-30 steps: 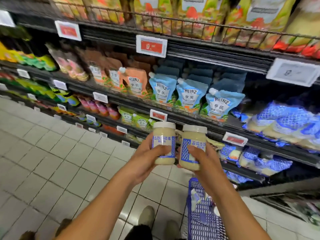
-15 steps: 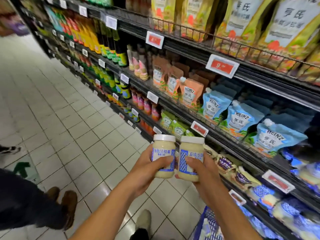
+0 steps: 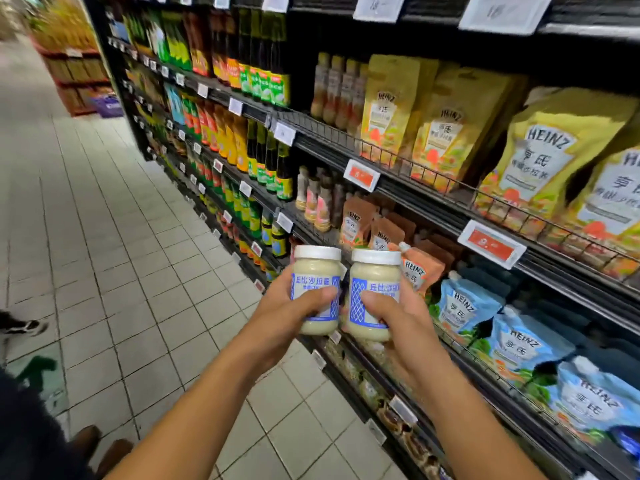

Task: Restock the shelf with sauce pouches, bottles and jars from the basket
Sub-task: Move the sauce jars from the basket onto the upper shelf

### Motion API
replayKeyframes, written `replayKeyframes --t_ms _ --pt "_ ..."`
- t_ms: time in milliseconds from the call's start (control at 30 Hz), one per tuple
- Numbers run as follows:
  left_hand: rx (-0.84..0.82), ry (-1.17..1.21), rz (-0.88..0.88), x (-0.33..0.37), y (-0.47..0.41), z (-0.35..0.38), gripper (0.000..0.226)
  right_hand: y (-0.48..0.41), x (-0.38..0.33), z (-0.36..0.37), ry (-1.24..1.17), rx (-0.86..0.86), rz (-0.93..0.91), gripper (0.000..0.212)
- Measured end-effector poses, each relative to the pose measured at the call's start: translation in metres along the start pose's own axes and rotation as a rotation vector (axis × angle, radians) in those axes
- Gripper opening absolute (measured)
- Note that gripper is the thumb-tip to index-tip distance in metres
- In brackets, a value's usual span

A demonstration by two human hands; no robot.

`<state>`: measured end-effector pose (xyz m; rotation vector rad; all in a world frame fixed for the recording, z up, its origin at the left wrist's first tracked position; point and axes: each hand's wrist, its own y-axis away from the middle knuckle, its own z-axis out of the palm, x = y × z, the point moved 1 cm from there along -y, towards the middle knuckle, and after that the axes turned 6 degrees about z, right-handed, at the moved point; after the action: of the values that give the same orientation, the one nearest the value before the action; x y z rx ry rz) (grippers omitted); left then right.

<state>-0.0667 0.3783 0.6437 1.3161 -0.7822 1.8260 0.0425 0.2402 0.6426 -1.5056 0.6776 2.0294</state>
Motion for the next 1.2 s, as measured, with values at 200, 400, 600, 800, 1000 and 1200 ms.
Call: replayKeyframes --t_ms 200,400,600,800,1000,1200 --pt "-0.036 -0.016 0.129 0.057 -0.058 -0.034 0.050 -0.061 -0.041 0.049 0.003 0.007 -0.092 0.058" --pt "-0.075 -0.033 0.232 0.110 -0.108 -0.067 0.057 -0.109 -0.080 0.096 0.021 -0.023 -0.187 0.037" --pt "-0.131 -0.042 0.295 0.145 -0.148 -0.090 0.062 -0.149 -0.108 0.124 0.031 0.005 -0.281 0.053" --pt "-0.139 -0.010 0.376 0.171 -0.194 -0.095 0.059 -0.180 -0.143 0.133 0.109 0.015 -0.356 0.060" --pt "-0.192 -0.033 0.504 0.210 -0.247 -0.083 0.050 -0.217 -0.201 0.132 0.259 -0.004 -0.478 0.065" --pt "-0.244 -0.131 0.652 0.267 -0.311 -0.064 0.047 -0.248 -0.277 0.133 0.482 0.000 -0.523 0.052"
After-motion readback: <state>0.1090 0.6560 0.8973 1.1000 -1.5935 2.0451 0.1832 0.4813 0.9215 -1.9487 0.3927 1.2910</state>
